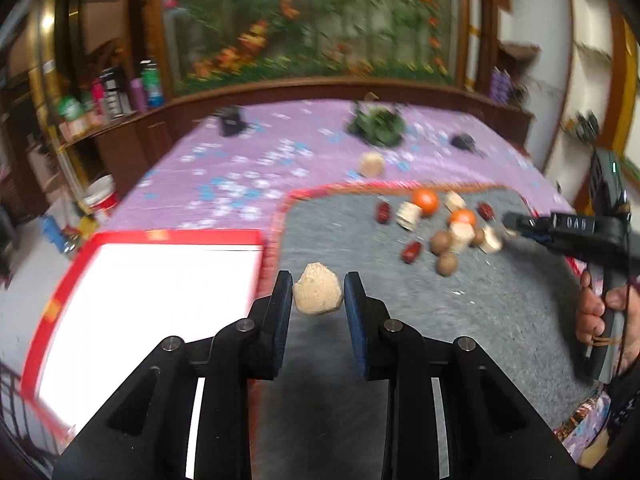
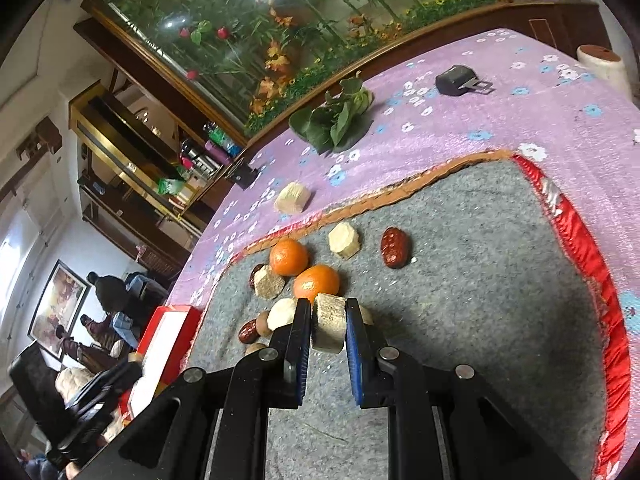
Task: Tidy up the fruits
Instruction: 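Carry both pieces into the white tray and open both tools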
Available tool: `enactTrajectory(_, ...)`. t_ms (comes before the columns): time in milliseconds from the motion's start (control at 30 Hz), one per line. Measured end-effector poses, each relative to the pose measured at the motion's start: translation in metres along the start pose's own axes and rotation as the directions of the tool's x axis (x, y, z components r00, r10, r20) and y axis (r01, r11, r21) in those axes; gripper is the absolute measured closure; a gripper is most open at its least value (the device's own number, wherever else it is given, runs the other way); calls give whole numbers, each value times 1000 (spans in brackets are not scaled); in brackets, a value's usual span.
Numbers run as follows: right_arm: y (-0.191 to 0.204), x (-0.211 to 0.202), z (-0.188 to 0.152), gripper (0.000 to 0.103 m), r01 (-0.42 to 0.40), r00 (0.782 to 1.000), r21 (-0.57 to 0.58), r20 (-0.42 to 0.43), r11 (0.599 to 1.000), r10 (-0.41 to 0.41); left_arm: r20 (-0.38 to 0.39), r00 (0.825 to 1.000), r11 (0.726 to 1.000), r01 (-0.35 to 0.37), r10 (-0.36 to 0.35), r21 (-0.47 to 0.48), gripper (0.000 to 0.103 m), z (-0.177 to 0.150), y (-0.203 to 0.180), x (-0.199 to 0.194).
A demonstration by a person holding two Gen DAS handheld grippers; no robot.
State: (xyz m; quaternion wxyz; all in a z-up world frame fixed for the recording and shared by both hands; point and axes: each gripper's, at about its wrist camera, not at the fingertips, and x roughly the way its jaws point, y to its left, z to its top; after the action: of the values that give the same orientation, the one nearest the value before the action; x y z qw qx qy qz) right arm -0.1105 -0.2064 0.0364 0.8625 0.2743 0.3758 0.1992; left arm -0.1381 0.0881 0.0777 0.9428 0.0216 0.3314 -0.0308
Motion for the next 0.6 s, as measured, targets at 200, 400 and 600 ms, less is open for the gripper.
enactTrajectory(200,6,5,-4,87,1,1000,-3,-3,1000,-1,40,995,989,-90,96,-113,77,-14,63,-31)
enactTrajectory(400,84,35,-21,87,-129,990,-87,-69,988,123,44,982,966,-173,184,-191,77,-28,107,-46)
enactTrajectory(600,187,91,-54,87,-303,935,-173,-245,937,257,14,967,945,-243,252,-219,77,-41,128,-46)
